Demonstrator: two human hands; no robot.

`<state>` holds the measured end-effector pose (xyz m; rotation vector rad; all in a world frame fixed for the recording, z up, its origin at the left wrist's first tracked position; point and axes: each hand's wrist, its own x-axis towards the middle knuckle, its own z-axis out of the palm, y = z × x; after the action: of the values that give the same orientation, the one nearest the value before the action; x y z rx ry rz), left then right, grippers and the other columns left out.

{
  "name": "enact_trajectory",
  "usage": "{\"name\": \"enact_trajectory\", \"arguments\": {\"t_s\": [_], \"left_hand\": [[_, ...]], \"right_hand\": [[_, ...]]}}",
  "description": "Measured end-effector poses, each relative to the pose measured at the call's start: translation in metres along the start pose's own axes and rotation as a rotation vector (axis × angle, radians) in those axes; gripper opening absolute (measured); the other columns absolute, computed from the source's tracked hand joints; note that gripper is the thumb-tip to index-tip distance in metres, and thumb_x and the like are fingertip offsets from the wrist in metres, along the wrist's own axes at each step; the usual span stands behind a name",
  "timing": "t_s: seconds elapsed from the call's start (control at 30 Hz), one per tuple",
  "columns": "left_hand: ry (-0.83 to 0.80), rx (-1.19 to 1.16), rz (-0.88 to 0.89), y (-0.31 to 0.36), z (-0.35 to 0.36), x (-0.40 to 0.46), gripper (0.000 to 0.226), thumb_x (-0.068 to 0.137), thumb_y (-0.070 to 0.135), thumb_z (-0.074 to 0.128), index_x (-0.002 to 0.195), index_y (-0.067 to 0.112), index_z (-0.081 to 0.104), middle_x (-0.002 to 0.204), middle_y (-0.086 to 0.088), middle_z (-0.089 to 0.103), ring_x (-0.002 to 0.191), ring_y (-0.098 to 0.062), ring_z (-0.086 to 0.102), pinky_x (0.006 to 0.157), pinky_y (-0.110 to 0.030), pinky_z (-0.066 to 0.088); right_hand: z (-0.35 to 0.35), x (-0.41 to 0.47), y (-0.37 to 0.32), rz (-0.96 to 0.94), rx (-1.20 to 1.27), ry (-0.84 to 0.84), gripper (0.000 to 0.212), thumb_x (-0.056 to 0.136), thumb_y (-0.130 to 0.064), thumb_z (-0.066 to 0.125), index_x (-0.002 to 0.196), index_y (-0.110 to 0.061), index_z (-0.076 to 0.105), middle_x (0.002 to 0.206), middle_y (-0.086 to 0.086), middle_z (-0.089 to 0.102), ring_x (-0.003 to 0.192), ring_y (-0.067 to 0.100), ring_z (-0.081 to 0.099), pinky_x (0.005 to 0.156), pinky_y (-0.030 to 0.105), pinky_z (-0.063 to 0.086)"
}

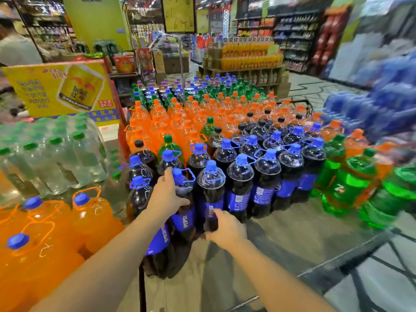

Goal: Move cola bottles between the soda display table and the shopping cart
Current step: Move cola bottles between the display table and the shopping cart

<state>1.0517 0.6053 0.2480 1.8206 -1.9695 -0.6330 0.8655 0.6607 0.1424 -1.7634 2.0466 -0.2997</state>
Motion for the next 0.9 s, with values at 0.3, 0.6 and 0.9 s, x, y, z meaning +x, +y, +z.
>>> {"name": "enact_trajectory", "arguments": {"t_s": [0.3, 0.6, 0.9], "left_hand": [[0.028, 0.512, 0.293, 0.025, -0.007, -0.022, 0.097, 0.08, 0.055, 0.085, 0.159, 0.034, 0.034, 0.17, -0.017, 0.018, 0.16, -0.038, 0.009, 0.129, -0.053, 0.009], [-0.089, 0.606, 0.51, 0.092, 0.015, -0.046, 0.097, 0.077, 0.066, 0.078, 0.159, 0.035, 0.036, 0.162, -0.009, 0.032, 0.154, -0.032, 0.024, 0.126, -0.046, 0.025], [-0.156, 0.592, 0.705, 0.217, 0.084, -0.071, 0.092, 0.078, 0.075, 0.071, 0.156, 0.036, 0.04, 0.156, 0.003, 0.043, 0.145, -0.026, 0.036, 0.12, -0.041, 0.034]], "right_hand": [[-0.076, -0.056, 0.047, 0.121, -0.162, 0.098, 0.105, 0.067, -0.071, 0.081, 0.153, -0.032, 0.036, 0.151, -0.003, 0.045, 0.139, 0.026, 0.044, 0.105, 0.047, 0.048], [-0.137, -0.105, 0.112, 0.263, -0.162, 0.152, 0.116, 0.068, -0.071, 0.081, 0.161, -0.031, 0.025, 0.165, 0.001, 0.031, 0.15, 0.025, 0.03, 0.114, 0.049, 0.042], [-0.21, -0.162, 0.217, 0.357, -0.205, 0.207, 0.118, 0.068, -0.076, 0.077, 0.162, -0.032, 0.023, 0.166, 0.004, 0.029, 0.152, 0.027, 0.027, 0.115, 0.05, 0.04]]}}
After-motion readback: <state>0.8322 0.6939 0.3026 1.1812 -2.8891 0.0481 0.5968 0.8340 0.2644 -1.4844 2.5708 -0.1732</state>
